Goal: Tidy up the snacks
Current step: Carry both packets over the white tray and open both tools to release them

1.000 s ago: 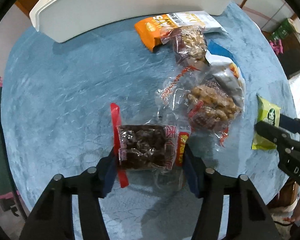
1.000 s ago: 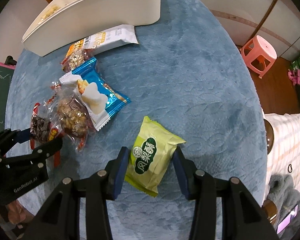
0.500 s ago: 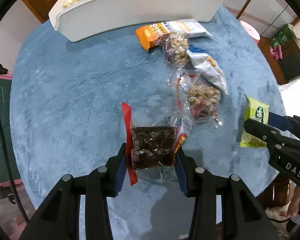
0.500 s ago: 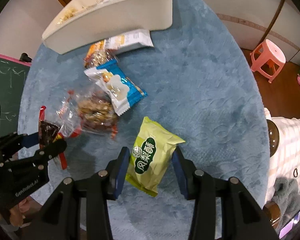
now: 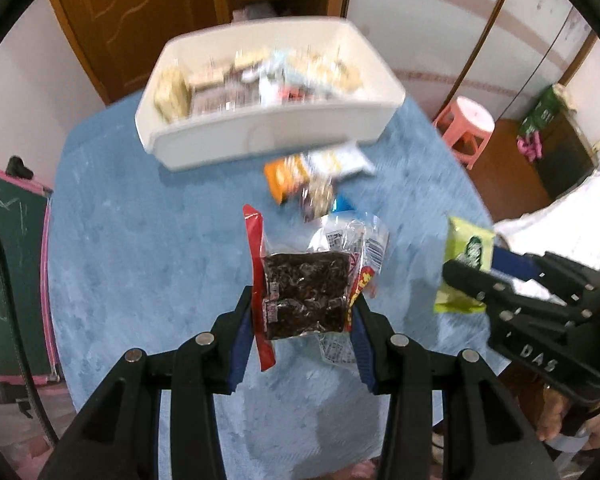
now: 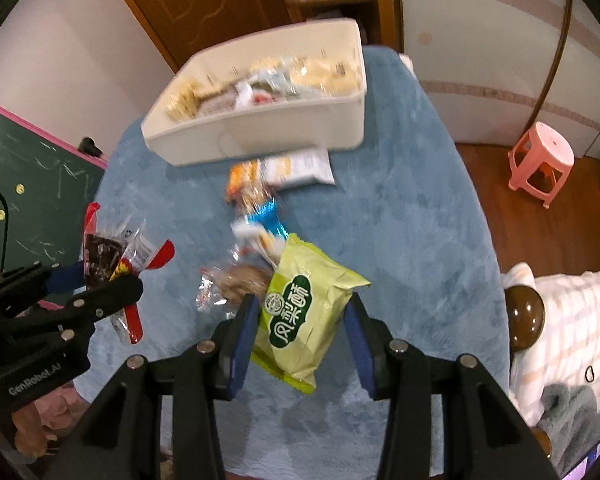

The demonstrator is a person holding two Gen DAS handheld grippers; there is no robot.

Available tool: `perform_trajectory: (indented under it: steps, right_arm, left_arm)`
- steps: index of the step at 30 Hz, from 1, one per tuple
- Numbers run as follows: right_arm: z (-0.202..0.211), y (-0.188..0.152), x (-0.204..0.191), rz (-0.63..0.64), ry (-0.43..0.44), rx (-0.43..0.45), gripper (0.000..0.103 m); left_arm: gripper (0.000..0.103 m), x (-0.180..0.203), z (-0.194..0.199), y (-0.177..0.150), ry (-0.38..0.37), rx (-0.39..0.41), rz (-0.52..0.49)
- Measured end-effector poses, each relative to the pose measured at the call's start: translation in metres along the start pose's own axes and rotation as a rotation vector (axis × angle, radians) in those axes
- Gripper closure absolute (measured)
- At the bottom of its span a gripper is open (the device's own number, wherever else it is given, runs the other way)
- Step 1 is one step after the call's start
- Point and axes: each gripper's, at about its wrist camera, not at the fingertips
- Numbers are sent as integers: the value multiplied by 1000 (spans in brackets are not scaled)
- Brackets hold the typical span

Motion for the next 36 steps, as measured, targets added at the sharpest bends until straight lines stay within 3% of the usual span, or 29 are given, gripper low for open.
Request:
perform_trajectory:
  steps: [10, 14, 21, 30, 36]
  right_arm:
    - [31, 41, -19, 29, 36, 110, 59]
    - [41, 64, -27, 50, 39, 156, 59]
    - [49, 110, -34, 54, 45, 229, 59]
    - [45, 171, -49, 63, 28, 306, 59]
    - [34, 207, -56, 64, 20, 339, 59]
  left_arm:
    - [61, -24, 50, 51, -23, 146, 31]
    - [61, -29, 53, 68, 12, 183, 21]
    - [61, -48, 53, 98, 36, 217, 36]
    - [61, -82, 36, 158, -26, 249, 91]
    - [61, -95, 19, 195, -26, 264, 113]
Point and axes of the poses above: each gripper's, at about its wrist camera, not at the fingertips, and z roughly against the way its jaws point, x to its right, y to its top, and after that the axes turned 4 degrees about y, right-handed
